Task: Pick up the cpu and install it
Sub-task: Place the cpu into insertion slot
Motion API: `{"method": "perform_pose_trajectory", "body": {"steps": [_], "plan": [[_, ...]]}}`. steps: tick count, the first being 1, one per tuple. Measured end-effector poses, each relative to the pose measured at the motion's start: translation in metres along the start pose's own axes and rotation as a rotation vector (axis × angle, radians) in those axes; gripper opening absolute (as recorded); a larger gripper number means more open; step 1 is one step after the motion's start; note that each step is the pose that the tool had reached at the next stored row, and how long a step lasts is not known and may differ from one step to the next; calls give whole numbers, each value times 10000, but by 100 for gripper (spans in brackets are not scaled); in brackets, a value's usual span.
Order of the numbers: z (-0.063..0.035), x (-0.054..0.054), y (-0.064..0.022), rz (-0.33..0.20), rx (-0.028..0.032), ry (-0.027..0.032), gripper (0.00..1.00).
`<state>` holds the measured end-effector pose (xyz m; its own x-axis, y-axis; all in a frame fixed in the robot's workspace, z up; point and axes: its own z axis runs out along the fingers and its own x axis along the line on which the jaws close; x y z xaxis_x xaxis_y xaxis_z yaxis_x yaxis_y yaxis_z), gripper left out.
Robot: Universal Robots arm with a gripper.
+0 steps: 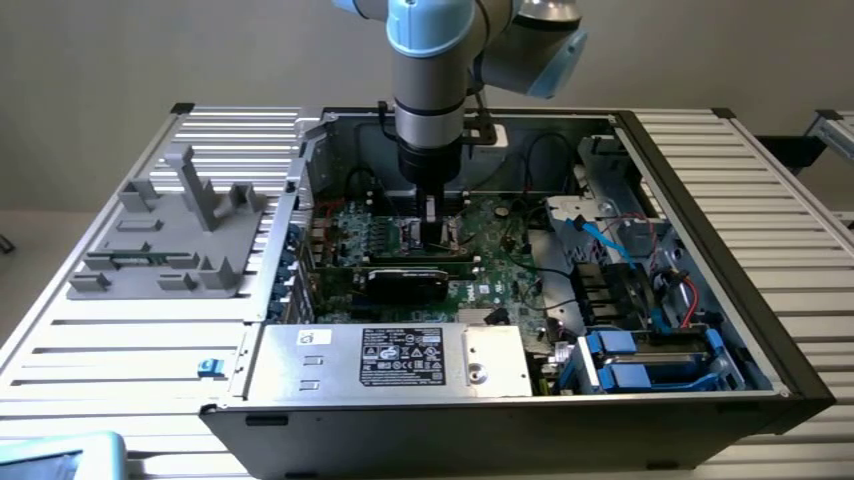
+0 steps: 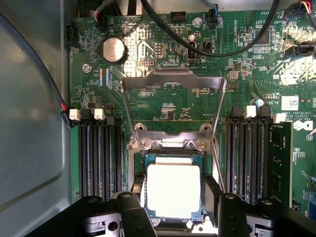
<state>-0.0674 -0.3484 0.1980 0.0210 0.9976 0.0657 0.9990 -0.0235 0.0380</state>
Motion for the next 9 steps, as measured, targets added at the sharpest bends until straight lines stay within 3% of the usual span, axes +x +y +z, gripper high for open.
{"method": "perform_pose_trajectory", "body": {"steps": [9], "plan": [[4, 6, -4, 0, -1, 1, 55]]}}
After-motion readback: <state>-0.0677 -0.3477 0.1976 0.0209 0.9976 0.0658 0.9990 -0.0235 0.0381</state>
